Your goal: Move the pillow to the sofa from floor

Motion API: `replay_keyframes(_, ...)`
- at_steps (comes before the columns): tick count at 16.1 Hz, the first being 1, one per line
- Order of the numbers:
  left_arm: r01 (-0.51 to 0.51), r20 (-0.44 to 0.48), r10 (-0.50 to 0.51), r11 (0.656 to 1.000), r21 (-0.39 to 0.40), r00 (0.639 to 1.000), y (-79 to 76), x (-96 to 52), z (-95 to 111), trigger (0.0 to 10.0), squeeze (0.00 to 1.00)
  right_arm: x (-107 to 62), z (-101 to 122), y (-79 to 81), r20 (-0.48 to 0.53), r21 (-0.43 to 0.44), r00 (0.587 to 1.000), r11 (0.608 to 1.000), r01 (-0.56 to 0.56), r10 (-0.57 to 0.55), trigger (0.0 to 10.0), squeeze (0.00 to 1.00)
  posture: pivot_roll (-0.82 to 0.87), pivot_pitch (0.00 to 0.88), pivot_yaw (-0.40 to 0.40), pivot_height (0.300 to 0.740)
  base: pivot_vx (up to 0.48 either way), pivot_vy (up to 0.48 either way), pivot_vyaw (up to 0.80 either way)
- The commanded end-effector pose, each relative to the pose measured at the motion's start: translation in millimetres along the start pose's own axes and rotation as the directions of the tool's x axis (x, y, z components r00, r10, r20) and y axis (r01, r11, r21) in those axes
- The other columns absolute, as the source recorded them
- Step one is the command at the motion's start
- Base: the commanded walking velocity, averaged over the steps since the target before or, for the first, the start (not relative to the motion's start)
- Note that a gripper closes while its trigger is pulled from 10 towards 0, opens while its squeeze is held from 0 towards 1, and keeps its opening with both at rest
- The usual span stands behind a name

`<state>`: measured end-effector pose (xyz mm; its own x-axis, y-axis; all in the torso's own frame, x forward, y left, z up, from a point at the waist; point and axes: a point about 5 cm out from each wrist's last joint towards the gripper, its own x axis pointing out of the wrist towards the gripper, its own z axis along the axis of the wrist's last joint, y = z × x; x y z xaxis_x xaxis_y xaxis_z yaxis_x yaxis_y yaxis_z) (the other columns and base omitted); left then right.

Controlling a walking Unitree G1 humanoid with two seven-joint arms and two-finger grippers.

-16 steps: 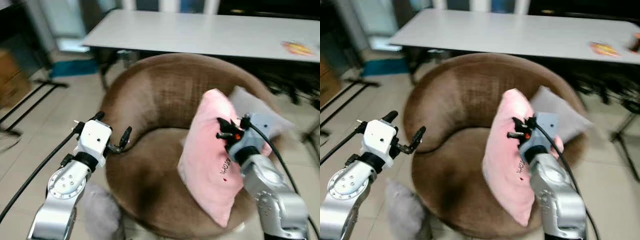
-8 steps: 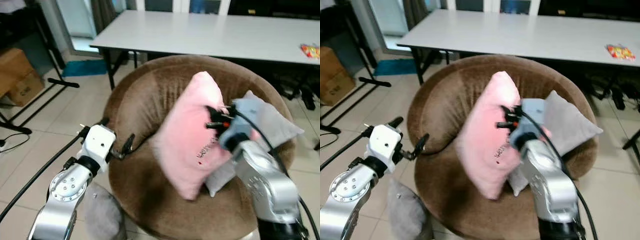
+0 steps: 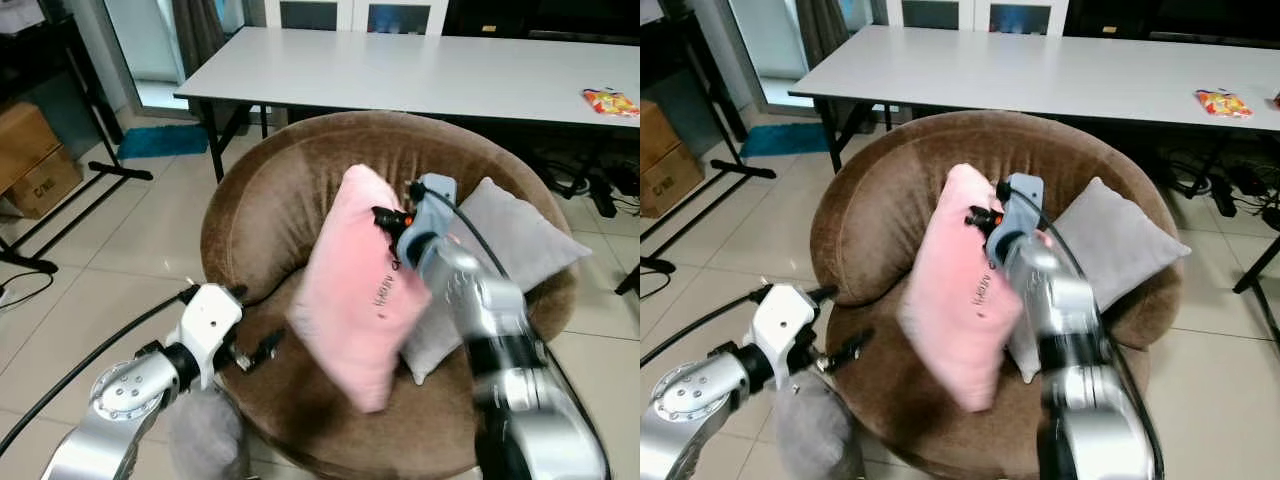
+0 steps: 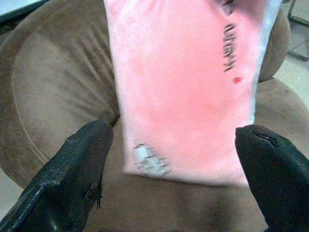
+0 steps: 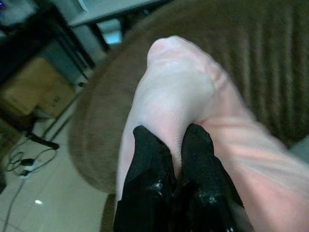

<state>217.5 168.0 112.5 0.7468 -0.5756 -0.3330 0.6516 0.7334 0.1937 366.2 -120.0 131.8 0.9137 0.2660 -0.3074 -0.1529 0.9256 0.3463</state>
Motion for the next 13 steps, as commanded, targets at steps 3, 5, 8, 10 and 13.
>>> replay_keyframes(3, 0.045, -0.018, -0.045, 0.999, -0.008, 0.999, -1.7, -7.7, 1, 10.0, 0.0, 9.7, 10, -28.4, 0.019, 0.023, 0.989, 0.989, 0.144, -0.145, 10.0, 0.0, -0.04, 0.0, 0.013, 0.74, 0.0, 0.0, 0.0)
replay_keyframes(5, 0.062, -0.026, -0.062, 0.998, -0.02, 0.998, -3.1, -9.6, 0, 10.0, 0.0, 11.2, 9, -40.0, 0.018, -0.029, 0.978, 0.978, 0.207, -0.207, 10.0, 0.0, -0.03, 0.0, 0.013, 0.74, 0.0, 0.0, 0.0)
replay_keyframes(8, 0.073, -0.029, -0.074, 0.997, -0.034, 0.997, -4.3, -12.1, 0, 10.0, 0.0, 10.5, 19, -53.8, 0.076, -0.069, 0.957, 0.956, 0.284, -0.279, 10.0, 0.0, -0.03, 0.0, 0.01, 0.74, 0.0, 0.0, 0.0)
replay_keyframes(10, 0.061, -0.017, -0.062, 0.997, -0.043, 0.998, -2.8, -12.7, 0, 10.0, 0.0, 10.3, 30, -54.6, 0.116, -0.118, 0.962, 0.958, 0.26, -0.247, 10.0, 1.0, -0.03, 0.0, 0.013, 0.74, 0.0, 0.0, 0.0)
replay_keyframes(13, -0.019, 0.018, 0.02, 0.999, -0.033, 1.0, 3.0, -9.9, 3, 10.0, 0.0, 9.0, 35, -57.3, 0.133, -0.224, 0.971, 0.948, 0.225, -0.199, 10.0, 1.0, -0.03, 0.0, 0.013, 0.74, 0.0, 0.0, 0.0)
